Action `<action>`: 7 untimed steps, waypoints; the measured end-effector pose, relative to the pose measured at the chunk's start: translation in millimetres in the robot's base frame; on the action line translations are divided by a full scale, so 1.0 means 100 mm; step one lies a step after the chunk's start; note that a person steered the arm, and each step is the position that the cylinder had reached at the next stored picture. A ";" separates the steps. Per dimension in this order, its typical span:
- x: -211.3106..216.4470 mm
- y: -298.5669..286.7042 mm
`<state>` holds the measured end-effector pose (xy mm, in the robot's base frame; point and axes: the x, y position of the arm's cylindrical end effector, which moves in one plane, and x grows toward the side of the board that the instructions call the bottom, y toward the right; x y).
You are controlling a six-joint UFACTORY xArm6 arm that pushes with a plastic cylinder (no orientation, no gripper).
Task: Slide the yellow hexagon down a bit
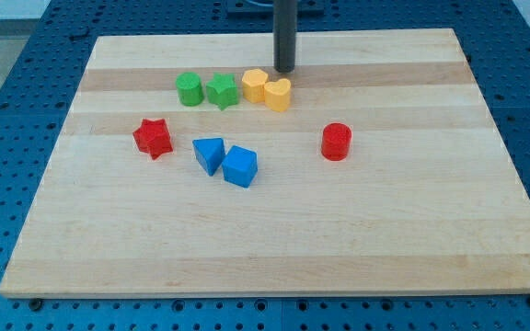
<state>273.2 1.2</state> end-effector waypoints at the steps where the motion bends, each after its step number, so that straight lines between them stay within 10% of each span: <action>1: 0.06 -0.13; 7: 0.18 -0.09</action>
